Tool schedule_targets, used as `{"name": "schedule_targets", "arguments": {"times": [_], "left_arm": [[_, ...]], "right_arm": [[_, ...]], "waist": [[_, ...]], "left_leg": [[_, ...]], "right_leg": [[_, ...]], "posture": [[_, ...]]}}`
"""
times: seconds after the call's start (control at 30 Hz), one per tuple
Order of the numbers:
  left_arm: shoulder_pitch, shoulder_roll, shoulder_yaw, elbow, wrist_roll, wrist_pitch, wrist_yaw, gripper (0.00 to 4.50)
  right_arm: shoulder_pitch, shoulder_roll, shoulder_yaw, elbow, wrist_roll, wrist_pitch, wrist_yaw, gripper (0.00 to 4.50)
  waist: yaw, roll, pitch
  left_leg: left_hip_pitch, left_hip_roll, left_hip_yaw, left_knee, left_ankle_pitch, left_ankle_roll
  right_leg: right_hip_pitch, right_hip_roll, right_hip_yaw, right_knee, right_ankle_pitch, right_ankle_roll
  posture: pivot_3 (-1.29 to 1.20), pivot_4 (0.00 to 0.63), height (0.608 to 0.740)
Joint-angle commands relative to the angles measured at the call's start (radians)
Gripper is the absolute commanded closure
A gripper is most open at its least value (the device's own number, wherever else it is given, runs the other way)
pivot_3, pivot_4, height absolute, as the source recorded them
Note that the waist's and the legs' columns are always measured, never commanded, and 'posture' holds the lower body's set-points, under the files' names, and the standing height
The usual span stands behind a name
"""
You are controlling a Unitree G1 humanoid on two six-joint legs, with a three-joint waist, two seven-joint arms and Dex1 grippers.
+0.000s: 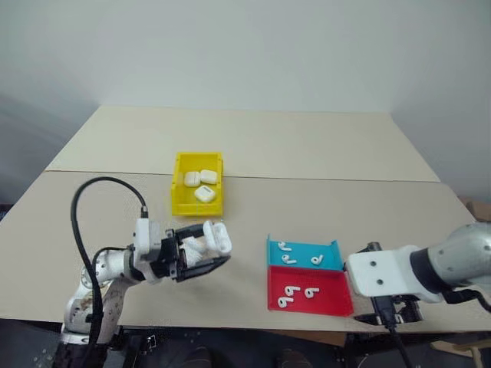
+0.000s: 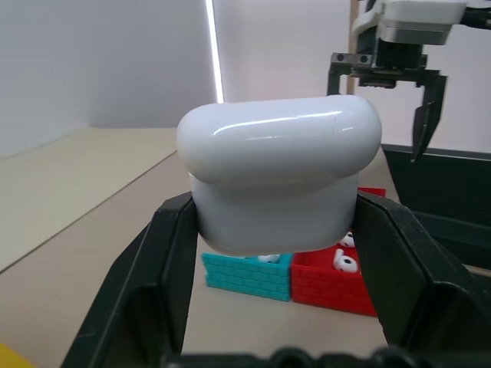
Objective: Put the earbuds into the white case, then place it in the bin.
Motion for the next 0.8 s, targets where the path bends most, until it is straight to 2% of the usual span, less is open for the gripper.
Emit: {"name": "schedule_targets", "arguments": {"times": [0.03, 0.17, 0.27, 0.4, 0.5, 0.57, 0.8], "left_arm": [[0.016, 0.007, -0.01, -0.015, -0.023, -0.029, -0.016, 1.74], [0.033, 0.009, -0.012, -0.025, -0.044, -0.018, -0.007, 1.74], [0.043, 0.014, -0.013, -0.028, -0.039, -0.025, 0.002, 1.74], [0.043, 0.013, -0.02, -0.046, -0.038, -0.024, 0.032, 1.74], [0.047, 0.024, -0.023, -0.057, -0.037, -0.026, 0.035, 1.74], [0.052, 0.031, -0.024, -0.067, -0.038, -0.02, 0.04, 1.74], [0.053, 0.041, -0.029, -0.082, -0.044, -0.013, 0.065, 1.74]], "right_arm": [[-0.078, 0.026, 0.113, -0.015, -0.073, 0.026, 0.008, 0.83], [-0.174, 0.098, 0.288, 0.002, -0.202, 0.042, 0.023, 0.83], [-0.249, 0.159, 0.385, 0.02, -0.273, 0.062, 0.045, 1.42], [-0.331, 0.231, 0.498, 0.054, -0.378, 0.074, 0.068, 1.42], [-0.368, 0.274, 0.561, 0.074, -0.438, 0.072, 0.091, 1.42], [-0.381, 0.3, 0.592, 0.085, -0.475, 0.073, 0.1, 1.8], [-0.388, 0.347, 0.64, 0.116, -0.561, 0.061, 0.143, 1.8]], "waist": [[0.0, 0.0, 0.0], [-0.002, 0.0, 0.0], [-0.003, 0.0, 0.0], [-0.002, 0.0, 0.0], [-0.002, 0.0, 0.0], [-0.001, 0.0, 0.0], [0.0, 0.0, 0.0]], "left_leg": [[0.0, 0.0, 0.0, 0.0, 0.0, 0.0], [0.0, 0.0, 0.0, 0.0, 0.0, 0.0], [0.0, 0.0, 0.0, 0.0, 0.0, 0.0], [0.0, 0.0, 0.0, 0.0, 0.0, 0.0], [0.0, 0.0, 0.0, 0.0, 0.0, 0.0], [0.0, 0.0, 0.0, 0.0, 0.0, 0.0], [0.0, 0.0, 0.0, 0.0, 0.0, 0.0]], "right_leg": [[0.0, 0.0, 0.0, 0.0, 0.0, 0.0], [0.0, 0.0, 0.0, 0.0, 0.0, 0.0], [0.0, 0.0, 0.0, 0.001, 0.0, 0.0], [-0.001, 0.0, 0.0, 0.001, 0.0, 0.0], [-0.001, 0.0, 0.0, 0.0, 0.0, 0.0], [-0.001, 0.0, 0.0, 0.0, 0.0, 0.0], [-0.001, 0.0, -0.001, 0.0, 0.0, 0.0]], "posture": [[0.0, 0.15, 0.74], [0.0, 0.15, 0.74], [0.0, 0.15, 0.74], [0.0, 0.15, 0.74], [0.0, 0.15, 0.74], [0.0, 0.15, 0.74], [0.0, 0.15, 0.74]]}}
